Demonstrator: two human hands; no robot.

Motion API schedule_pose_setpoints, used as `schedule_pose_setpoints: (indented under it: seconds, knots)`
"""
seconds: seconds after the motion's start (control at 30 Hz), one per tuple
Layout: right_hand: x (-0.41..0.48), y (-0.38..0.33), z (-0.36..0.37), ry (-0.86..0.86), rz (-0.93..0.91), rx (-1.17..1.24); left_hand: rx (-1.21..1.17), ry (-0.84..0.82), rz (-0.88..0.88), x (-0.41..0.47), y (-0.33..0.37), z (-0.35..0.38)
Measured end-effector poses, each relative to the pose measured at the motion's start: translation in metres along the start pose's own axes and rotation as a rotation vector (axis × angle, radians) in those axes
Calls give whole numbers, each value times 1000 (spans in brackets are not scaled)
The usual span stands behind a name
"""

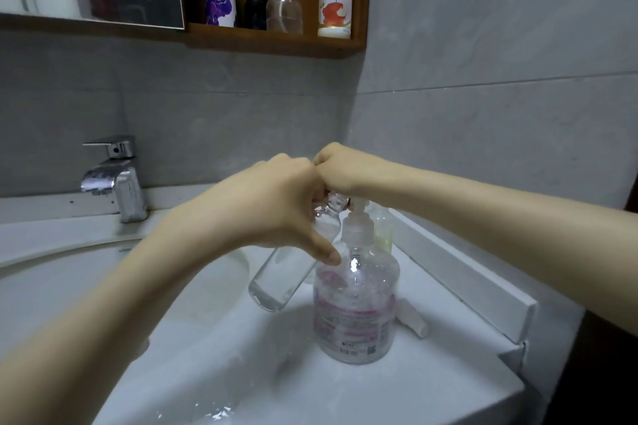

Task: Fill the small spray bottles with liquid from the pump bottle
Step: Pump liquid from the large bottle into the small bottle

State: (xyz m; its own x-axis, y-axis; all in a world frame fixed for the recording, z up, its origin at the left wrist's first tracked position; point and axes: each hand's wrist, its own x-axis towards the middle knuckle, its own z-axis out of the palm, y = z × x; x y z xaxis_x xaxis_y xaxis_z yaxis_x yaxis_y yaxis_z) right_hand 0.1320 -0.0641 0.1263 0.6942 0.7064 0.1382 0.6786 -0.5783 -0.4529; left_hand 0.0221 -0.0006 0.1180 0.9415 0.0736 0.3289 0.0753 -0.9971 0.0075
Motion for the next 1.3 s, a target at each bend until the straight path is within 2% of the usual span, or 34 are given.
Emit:
schedule_pose_setpoints:
  seconds: [0.33, 0.6, 1.13, 1.3]
  knots:
    - [5, 6, 10, 16, 7, -75, 16, -45, -1, 3, -2, 10]
    - [-4, 1, 0, -67, 23, -13, -39, -5, 19, 1, -1, 6]
    - [5, 6, 12, -22, 21, -67, 5, -44, 22, 5, -7, 12]
    - [4, 6, 7, -27, 51, -12, -55, -43, 40, 6, -5, 10]
